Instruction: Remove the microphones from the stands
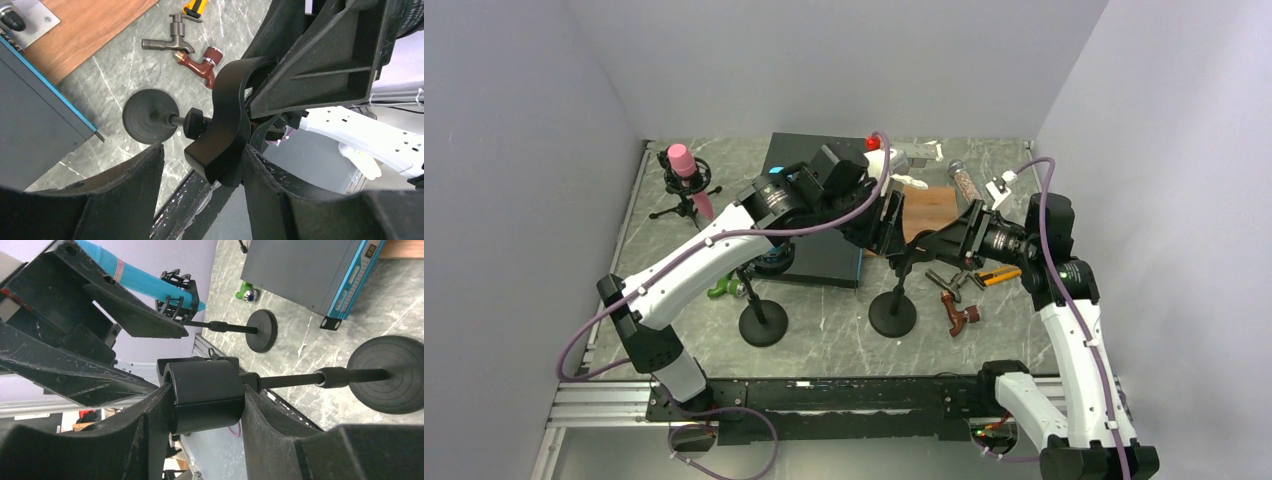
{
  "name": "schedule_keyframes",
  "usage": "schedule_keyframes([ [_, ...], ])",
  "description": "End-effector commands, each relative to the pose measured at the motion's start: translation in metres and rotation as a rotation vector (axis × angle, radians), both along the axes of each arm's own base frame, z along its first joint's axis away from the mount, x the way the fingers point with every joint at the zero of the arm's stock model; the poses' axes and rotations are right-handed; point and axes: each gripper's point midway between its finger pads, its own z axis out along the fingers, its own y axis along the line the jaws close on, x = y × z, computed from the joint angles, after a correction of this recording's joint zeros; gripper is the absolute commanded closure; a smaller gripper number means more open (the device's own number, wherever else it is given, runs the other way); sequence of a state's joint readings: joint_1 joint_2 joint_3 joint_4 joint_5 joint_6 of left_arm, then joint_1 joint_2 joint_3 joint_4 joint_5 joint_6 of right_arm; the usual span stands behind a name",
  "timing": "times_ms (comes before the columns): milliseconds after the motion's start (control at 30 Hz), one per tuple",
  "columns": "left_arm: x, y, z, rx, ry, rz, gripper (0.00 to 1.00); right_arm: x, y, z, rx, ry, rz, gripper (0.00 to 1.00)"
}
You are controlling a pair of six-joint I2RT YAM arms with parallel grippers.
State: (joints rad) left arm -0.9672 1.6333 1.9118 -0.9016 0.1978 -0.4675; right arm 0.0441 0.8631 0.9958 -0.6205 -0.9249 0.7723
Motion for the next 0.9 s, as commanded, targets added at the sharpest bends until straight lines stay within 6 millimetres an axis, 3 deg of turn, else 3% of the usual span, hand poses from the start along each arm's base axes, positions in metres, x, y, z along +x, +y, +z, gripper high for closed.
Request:
schedule_keyframes([
  [0,-0.008,-0.001,-0.010,-0.011,0.018,-0.036,0.39,-0.002,-0.006,-0.029,-0.081,0.019,-0.016,0.57],
  [133,-0.012,0.001,-0.031,0.011,0.044,-0.035,0.42,-0.001,-0.008,-0.041,-0.100,0.043,-0.026,0.59],
  [300,-0.011,0.004,-0.075,0.085,0.077,-0.030,0.47,0.006,-0.012,-0.056,-0.130,0.066,-0.055,0.59],
  [567,-0.015,0.006,-0.124,0.157,0.137,-0.038,0.49,0.003,-0.019,-0.110,-0.193,0.157,-0.064,0.57],
  [700,-0.016,0.003,-0.119,0.155,0.139,-0.058,0.47,0.003,-0.022,-0.118,-0.218,0.170,-0.071,0.47],
  [800,-0.008,0.002,-0.096,0.165,0.096,-0.057,0.32,0.006,-0.023,-0.108,-0.233,0.146,-0.076,0.43],
  [867,-0.001,-0.001,-0.066,0.136,0.052,-0.048,0.22,0.008,-0.027,-0.100,-0.261,0.125,-0.085,0.37],
])
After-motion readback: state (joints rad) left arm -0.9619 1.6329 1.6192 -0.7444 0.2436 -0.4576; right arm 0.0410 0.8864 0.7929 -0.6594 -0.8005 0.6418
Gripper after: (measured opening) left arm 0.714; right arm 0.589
